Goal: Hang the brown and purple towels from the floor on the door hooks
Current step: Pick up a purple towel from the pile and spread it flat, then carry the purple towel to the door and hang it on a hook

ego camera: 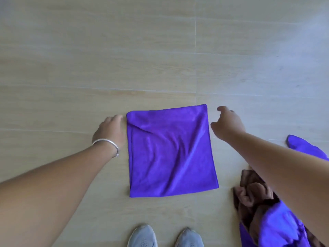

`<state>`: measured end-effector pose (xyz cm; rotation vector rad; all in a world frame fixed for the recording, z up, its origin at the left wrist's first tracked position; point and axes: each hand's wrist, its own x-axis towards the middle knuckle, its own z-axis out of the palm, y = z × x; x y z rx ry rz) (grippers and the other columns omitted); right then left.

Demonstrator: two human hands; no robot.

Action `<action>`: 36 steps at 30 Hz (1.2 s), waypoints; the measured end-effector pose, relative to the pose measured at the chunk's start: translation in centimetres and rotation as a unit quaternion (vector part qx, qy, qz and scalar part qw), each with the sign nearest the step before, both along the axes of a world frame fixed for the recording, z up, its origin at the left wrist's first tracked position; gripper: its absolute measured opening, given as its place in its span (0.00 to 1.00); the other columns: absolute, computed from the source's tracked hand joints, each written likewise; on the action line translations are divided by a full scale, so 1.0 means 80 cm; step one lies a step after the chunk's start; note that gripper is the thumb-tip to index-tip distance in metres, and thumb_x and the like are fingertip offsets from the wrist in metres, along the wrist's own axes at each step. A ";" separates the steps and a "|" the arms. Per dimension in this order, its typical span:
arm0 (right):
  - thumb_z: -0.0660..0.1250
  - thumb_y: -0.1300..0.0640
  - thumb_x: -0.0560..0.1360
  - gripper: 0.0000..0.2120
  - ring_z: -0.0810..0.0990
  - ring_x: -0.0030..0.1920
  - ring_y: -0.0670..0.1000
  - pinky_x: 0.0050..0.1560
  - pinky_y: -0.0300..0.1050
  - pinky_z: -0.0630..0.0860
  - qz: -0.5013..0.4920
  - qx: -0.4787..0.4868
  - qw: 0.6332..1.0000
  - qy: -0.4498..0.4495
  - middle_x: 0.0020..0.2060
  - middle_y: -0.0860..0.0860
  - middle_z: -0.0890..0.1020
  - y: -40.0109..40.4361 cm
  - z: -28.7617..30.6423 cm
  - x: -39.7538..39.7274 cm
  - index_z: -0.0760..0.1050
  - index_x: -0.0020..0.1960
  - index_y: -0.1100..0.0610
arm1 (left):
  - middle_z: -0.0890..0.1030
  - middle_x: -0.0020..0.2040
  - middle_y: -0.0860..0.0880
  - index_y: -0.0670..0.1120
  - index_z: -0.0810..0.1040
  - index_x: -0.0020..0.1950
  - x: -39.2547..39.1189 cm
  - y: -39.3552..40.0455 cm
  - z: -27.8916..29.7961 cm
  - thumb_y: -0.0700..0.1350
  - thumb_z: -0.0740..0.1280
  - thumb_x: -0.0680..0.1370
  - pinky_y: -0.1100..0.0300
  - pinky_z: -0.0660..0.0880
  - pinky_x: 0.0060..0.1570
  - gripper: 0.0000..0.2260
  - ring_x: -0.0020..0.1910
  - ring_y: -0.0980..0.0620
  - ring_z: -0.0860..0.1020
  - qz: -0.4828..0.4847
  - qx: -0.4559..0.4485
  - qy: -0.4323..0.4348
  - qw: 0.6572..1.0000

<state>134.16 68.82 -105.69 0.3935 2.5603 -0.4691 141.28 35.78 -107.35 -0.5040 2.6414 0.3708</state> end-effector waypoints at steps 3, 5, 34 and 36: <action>0.63 0.60 0.73 0.28 0.72 0.63 0.57 0.58 0.50 0.72 0.146 0.052 0.986 -0.061 0.64 0.54 0.71 -0.010 -0.027 0.055 0.64 0.72 0.51 | 0.68 0.71 0.48 0.50 0.64 0.74 0.072 0.028 -0.027 0.45 0.65 0.76 0.51 0.70 0.63 0.26 0.69 0.46 0.67 -0.131 0.002 -0.071 0.989; 0.65 0.55 0.74 0.30 0.67 0.67 0.56 0.63 0.49 0.68 0.243 0.081 0.963 -0.090 0.68 0.53 0.67 -0.008 -0.046 0.098 0.60 0.73 0.50 | 0.62 0.76 0.49 0.51 0.59 0.77 0.123 0.042 -0.046 0.50 0.64 0.78 0.54 0.63 0.69 0.29 0.74 0.49 0.61 -0.202 -0.008 -0.108 0.973; 0.52 0.48 0.81 0.26 0.48 0.78 0.55 0.74 0.59 0.49 0.436 0.215 0.867 -0.107 0.77 0.54 0.52 0.039 -0.036 0.200 0.51 0.77 0.51 | 0.44 0.80 0.51 0.47 0.43 0.79 0.203 0.031 -0.043 0.50 0.52 0.82 0.51 0.47 0.75 0.29 0.78 0.55 0.46 -0.361 -0.083 -0.153 0.916; 0.52 0.50 0.81 0.25 0.49 0.78 0.54 0.74 0.59 0.49 0.432 0.218 0.870 -0.099 0.77 0.53 0.54 0.039 0.003 0.180 0.53 0.77 0.52 | 0.45 0.80 0.51 0.47 0.44 0.79 0.186 0.023 -0.006 0.50 0.52 0.82 0.53 0.47 0.75 0.29 0.78 0.55 0.47 -0.369 -0.078 -0.151 0.914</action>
